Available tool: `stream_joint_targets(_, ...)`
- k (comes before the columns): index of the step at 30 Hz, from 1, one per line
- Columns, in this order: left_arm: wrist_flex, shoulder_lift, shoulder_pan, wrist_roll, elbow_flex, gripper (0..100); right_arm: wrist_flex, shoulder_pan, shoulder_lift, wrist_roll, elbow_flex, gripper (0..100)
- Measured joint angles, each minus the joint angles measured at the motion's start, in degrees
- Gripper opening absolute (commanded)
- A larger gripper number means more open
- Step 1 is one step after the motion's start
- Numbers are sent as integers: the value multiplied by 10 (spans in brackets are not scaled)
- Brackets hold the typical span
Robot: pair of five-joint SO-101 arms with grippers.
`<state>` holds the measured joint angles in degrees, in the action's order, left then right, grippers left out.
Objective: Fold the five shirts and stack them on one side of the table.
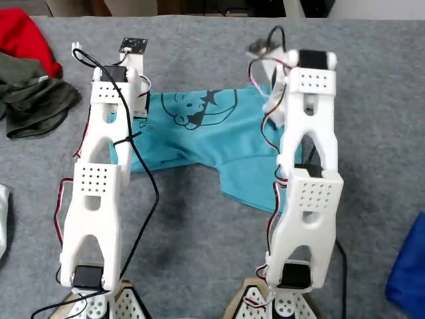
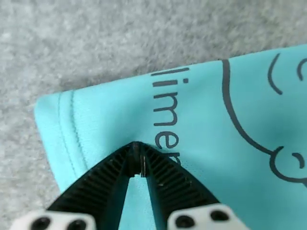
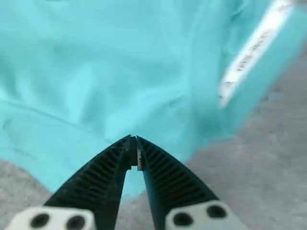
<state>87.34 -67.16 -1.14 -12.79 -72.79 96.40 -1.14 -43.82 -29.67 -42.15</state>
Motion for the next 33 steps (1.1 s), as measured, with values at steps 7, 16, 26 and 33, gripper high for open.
stream_joint_targets(7, 1, 0, -1, 0, 0, 20, -152, -16, 2, 1, 182, 5)
stream_joint_targets(16, 1, 0, -11, 0, 0, 20, -178, -57, 20, -14, 214, 5)
stream_joint_targets(26, 120, 18, 32, 24, -70, 19, -70, 19, 99, -52, 135, 6)
stream_joint_targets(33, 129, 120, 58, 27, 45, 20, -104, 33, 106, -57, 67, 6)
